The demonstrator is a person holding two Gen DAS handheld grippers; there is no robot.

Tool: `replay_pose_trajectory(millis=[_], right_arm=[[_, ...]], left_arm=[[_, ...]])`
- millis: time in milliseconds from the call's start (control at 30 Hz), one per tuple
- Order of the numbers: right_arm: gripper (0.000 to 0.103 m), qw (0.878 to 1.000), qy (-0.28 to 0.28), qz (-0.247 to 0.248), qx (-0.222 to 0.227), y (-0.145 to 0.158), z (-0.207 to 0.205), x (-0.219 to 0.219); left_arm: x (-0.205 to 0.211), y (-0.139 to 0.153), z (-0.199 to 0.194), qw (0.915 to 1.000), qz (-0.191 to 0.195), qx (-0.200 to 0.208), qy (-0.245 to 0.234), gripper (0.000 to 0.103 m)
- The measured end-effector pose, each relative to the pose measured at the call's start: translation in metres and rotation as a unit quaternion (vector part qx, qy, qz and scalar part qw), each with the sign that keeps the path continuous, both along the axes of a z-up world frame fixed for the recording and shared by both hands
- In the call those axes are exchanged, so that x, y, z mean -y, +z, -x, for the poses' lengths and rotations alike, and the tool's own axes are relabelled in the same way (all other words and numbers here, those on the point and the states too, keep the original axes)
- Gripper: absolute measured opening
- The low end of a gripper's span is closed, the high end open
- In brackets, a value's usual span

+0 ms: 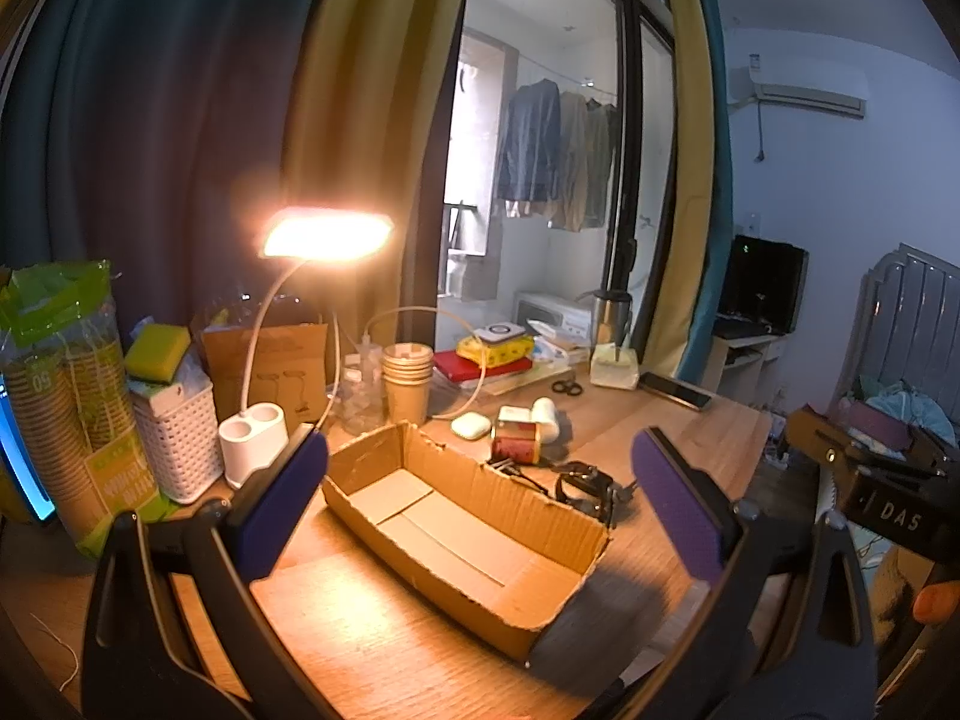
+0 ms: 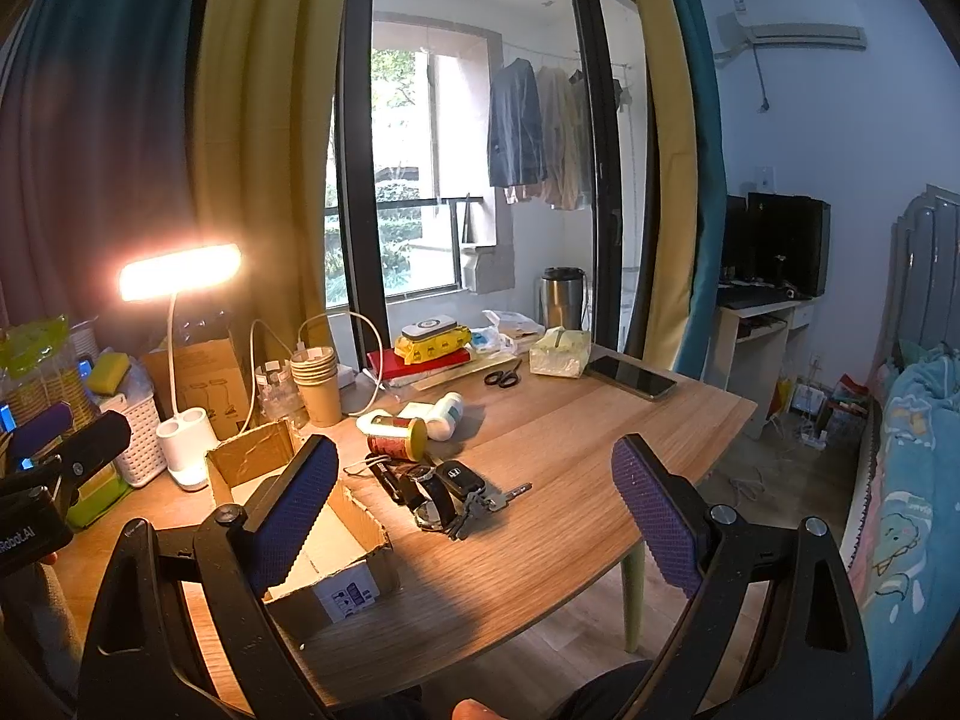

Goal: Organize rigid objects

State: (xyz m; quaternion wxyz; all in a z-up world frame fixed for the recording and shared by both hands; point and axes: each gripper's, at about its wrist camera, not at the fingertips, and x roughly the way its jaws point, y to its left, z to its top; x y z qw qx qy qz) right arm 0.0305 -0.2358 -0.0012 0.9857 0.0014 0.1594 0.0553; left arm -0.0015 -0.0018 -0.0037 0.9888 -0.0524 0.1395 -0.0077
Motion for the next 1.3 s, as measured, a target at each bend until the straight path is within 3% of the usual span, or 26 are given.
replay_pose_trajectory(millis=[933,1167,1300], right_arm=[[0.095,1.0,0.004,-0.005,-0.009,-0.005,-0.002,-0.003],[0.095,1.0,0.005,-0.005,-0.027,-0.017,-0.012,-0.002],[0.095,0.999,0.008,-0.009,-0.048,-0.029,-0.026,0.004]], left_arm=[[0.003,-0.005,-0.009,0.9998,-0.008,-0.017,0.006,0.102],[0.004,-0.021,-0.025,0.9986,-0.007,-0.052,0.012,0.102],[0.003,-0.042,-0.046,0.9944,-0.006,-0.102,0.026,0.102]])
